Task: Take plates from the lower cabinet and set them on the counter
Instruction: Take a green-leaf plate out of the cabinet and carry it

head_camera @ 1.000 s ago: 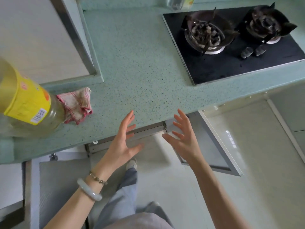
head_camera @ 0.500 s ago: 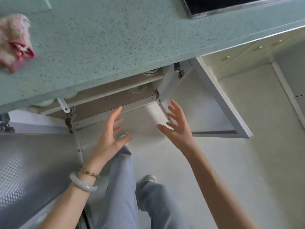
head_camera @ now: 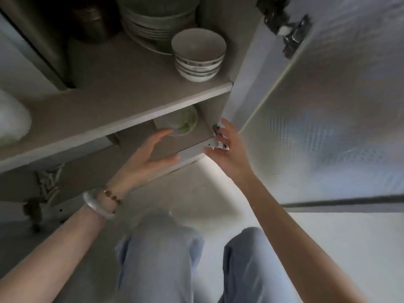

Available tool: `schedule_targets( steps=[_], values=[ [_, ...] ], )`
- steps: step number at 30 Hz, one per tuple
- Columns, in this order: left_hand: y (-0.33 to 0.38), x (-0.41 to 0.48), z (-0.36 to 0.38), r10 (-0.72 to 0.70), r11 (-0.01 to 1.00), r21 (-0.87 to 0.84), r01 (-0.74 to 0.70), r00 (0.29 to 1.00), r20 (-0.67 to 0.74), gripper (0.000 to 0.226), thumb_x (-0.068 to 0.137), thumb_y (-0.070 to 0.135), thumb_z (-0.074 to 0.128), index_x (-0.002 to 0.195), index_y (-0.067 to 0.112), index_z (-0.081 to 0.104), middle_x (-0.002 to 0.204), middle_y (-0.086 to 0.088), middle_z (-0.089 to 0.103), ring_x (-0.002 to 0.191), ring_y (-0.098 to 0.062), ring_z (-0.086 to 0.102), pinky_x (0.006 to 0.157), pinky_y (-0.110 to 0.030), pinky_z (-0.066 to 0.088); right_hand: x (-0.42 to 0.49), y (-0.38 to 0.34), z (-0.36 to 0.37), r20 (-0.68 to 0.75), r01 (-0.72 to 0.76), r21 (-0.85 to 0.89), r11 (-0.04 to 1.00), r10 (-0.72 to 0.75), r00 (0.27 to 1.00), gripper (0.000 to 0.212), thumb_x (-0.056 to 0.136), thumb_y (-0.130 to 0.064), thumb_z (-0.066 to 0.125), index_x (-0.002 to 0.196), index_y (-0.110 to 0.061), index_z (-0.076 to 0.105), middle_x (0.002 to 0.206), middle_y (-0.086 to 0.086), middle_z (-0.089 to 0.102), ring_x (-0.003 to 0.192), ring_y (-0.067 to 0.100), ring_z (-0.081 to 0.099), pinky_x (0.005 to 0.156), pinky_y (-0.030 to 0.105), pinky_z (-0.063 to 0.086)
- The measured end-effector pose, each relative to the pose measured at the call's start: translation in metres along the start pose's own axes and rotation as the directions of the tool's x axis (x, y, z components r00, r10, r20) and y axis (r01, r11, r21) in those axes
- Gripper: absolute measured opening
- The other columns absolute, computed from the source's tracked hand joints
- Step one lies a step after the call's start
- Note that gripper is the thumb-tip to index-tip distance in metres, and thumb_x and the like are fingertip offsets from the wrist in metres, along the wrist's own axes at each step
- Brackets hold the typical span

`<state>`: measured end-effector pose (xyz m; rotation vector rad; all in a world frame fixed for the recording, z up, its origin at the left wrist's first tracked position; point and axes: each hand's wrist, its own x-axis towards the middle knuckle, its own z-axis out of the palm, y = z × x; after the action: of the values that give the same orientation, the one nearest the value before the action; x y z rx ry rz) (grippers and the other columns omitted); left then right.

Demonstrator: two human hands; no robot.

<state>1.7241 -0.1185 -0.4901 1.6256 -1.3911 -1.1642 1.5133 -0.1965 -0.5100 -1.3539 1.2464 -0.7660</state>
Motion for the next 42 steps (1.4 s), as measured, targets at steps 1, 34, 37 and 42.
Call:
schedule_targets(
  steps=[1,34,37,42],
  values=[
    [-0.017,0.009,0.008,0.030,1.000,0.003,-0.030,1.000,-0.005,0.056,0.081,0.035,0.069,0.127,0.049,0.040,0.130,0.046,0.039,0.127,0.021,0.031,0.103,-0.004,0.024,0.013,0.018,0.006,-0.017,0.010,0.019,1.000,-0.010,1.000,0.088,0.066,-0.023,0.080,0.141,-0.029,0.035,0.122,-0.012,0.051,0.112,0.005,0.054,0.084,0.021,0.051],
    [-0.280,0.250,0.027,-0.085,0.901,0.314,0.298,0.833,-0.547,0.062,0.087,0.036,0.065,0.134,-0.001,0.047,0.136,-0.024,0.049,0.130,-0.036,0.037,0.106,-0.037,0.028,0.255,0.206,0.100,-0.057,-0.173,-0.004,0.985,0.172,0.983,0.057,0.086,-0.003,0.052,0.140,-0.010,0.038,0.129,0.007,0.051,0.120,0.024,0.048,0.101,0.037,0.039],
    [-0.284,0.255,0.027,-0.116,0.880,0.325,0.346,0.821,-0.559,0.058,0.087,0.035,0.066,0.127,-0.004,0.052,0.132,-0.025,0.054,0.129,-0.036,0.041,0.105,-0.037,0.028,0.258,0.204,0.102,-0.031,-0.200,-0.003,0.980,0.200,0.979,0.077,0.070,-0.015,0.057,0.143,-0.014,0.034,0.123,0.001,0.046,0.115,0.017,0.043,0.096,0.033,0.036],
    [-0.286,0.258,0.027,-0.112,0.909,0.282,0.306,0.833,-0.543,0.043,0.084,0.024,0.070,0.116,-0.003,0.063,0.120,-0.023,0.064,0.117,-0.035,0.056,0.098,-0.038,0.041,0.266,0.200,0.109,-0.080,-0.267,0.172,0.948,0.283,0.956,0.071,0.064,-0.005,0.056,0.134,-0.007,0.044,0.122,0.015,0.058,0.113,0.032,0.055,0.098,0.044,0.046]
  ],
)
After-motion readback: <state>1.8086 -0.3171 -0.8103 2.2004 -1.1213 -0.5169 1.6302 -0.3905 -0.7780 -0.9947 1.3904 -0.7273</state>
